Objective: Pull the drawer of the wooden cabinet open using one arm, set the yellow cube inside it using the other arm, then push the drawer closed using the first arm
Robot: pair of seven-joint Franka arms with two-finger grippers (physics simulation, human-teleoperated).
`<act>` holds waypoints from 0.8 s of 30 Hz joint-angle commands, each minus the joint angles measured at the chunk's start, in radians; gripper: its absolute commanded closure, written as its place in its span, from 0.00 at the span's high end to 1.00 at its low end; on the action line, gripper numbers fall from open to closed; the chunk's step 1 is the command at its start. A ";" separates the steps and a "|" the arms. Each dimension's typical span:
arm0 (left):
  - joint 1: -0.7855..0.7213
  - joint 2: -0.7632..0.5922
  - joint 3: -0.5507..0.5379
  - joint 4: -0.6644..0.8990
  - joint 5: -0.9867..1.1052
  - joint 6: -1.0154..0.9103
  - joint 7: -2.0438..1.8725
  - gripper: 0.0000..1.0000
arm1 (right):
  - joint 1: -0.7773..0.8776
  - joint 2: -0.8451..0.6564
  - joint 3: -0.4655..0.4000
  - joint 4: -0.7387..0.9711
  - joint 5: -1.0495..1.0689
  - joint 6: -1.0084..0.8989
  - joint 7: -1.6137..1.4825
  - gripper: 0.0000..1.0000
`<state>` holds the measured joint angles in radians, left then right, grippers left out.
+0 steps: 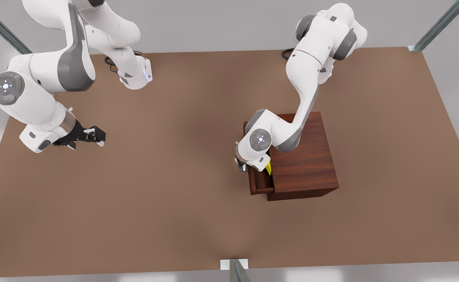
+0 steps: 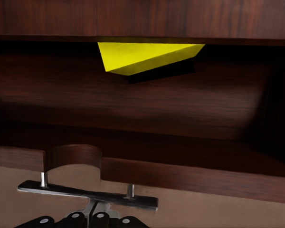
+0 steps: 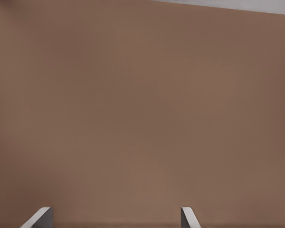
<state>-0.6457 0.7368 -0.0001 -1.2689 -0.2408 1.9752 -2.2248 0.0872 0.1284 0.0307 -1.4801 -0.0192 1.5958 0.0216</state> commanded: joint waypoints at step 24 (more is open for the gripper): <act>0.087 -0.022 0.018 -0.003 0.015 -0.288 0.352 0.21 | -0.004 -0.001 0.000 -0.002 0.001 -0.002 -0.028 1.00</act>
<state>-0.5624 0.7176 0.0138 -1.2695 -0.2238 1.7136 -1.9962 0.0830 0.1284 0.0307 -1.4822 -0.0190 1.5939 0.0024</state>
